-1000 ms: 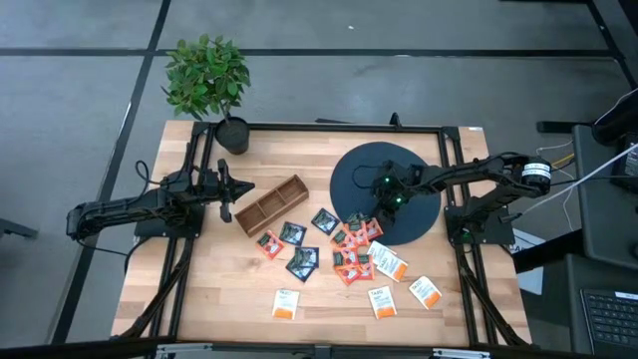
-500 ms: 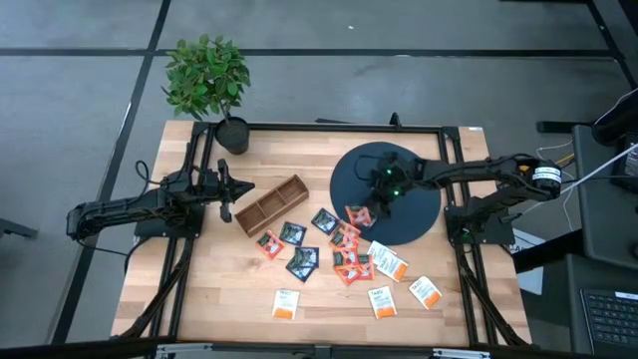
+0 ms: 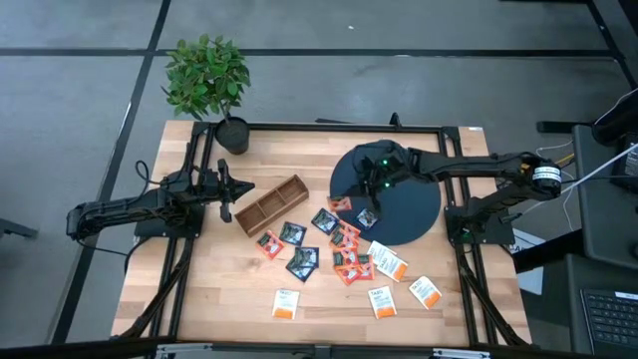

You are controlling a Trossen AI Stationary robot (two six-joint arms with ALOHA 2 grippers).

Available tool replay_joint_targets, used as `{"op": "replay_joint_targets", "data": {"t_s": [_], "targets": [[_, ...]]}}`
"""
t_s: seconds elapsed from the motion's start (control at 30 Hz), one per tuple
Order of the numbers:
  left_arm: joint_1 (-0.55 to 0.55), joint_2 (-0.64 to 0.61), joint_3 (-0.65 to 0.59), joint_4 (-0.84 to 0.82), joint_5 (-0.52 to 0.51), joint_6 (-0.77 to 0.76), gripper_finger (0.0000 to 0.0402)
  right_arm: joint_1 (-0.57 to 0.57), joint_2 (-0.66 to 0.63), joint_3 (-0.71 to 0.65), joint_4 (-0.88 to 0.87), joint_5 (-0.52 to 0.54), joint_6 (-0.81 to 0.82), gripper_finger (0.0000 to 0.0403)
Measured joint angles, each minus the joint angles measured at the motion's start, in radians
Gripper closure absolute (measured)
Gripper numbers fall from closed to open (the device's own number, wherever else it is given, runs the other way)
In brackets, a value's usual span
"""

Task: Pick & Place Tea
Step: Put the orange tea bag into the right section of the wooden organizer

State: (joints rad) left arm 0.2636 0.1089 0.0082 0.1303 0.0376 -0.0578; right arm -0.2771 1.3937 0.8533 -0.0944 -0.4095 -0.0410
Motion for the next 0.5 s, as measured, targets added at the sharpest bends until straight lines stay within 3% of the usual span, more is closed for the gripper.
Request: {"op": "replay_joint_targets", "data": {"t_s": [0.33,0.5], "targets": [[0.0,0.0,0.0,0.0,0.0,0.0,0.0391,0.038,0.0,0.115,0.011,0.0,-0.057,0.0403],[0.0,0.0,0.0,0.0,0.0,0.0,0.0389,0.059,0.0,0.117,0.078,0.053,-0.039,0.0403]]}}
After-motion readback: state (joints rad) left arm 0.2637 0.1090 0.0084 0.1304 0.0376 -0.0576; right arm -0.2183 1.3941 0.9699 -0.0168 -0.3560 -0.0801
